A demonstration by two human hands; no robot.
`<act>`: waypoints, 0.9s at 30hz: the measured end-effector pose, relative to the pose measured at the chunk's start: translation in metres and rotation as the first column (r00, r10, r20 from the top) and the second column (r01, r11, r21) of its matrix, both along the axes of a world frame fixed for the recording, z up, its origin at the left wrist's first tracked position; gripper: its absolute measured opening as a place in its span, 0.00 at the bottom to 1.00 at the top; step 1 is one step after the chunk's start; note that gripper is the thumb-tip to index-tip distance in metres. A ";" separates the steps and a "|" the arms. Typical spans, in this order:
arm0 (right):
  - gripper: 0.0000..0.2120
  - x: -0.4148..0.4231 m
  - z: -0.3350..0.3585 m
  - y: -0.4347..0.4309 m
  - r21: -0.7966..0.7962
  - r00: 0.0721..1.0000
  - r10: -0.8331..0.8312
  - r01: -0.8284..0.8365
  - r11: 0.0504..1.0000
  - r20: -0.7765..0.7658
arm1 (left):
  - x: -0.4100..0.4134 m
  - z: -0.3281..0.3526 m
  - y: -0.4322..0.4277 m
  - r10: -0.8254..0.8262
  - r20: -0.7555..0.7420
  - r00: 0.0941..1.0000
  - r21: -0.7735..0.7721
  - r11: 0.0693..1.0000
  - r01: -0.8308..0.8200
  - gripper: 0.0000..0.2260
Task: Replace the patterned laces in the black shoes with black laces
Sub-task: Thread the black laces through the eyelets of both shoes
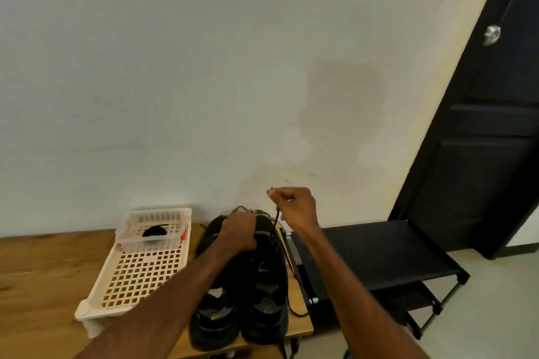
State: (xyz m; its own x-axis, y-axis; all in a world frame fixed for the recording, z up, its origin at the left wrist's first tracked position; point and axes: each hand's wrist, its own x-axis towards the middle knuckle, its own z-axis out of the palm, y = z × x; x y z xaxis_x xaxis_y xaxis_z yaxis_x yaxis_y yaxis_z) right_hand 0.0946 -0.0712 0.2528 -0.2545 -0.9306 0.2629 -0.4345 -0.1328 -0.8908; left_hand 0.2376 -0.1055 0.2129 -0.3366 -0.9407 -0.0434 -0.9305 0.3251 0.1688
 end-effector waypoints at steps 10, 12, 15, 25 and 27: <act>0.06 0.007 -0.094 -0.001 0.237 0.918 0.079 0.016 0.971 -0.387 | 0.008 -0.021 -0.028 0.061 -0.169 0.984 -0.066 0.995 -0.073 0.02; 0.08 0.008 -0.095 -0.002 0.237 0.914 0.071 0.028 0.971 -0.399 | 0.012 -0.020 -0.029 0.088 -0.211 0.973 -0.050 0.994 -0.101 0.02; 0.08 0.006 -0.097 -0.003 0.244 0.918 0.059 0.042 0.969 -0.392 | 0.014 -0.011 -0.030 0.087 -0.252 0.964 -0.076 0.991 -0.110 0.01; 0.06 0.005 -0.098 0.000 0.251 0.949 0.078 0.000 0.968 -0.304 | 0.040 0.042 -0.046 0.019 -0.367 0.930 -0.096 0.994 -0.058 0.03; 0.05 0.000 -0.085 -0.001 0.219 0.979 0.077 -0.034 0.975 -0.190 | 0.044 0.052 -0.047 -0.024 -0.465 0.885 -0.085 0.996 -0.017 0.06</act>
State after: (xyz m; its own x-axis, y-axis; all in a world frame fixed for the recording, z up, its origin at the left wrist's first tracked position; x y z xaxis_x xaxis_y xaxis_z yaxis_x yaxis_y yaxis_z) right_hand 0.0950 -0.0721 0.1682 -0.1644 -0.9817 0.0965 -0.6004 0.0219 -0.7994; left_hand 0.2811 -0.1526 0.2649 -0.3018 -0.9326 0.1978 -0.7508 0.3604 0.5535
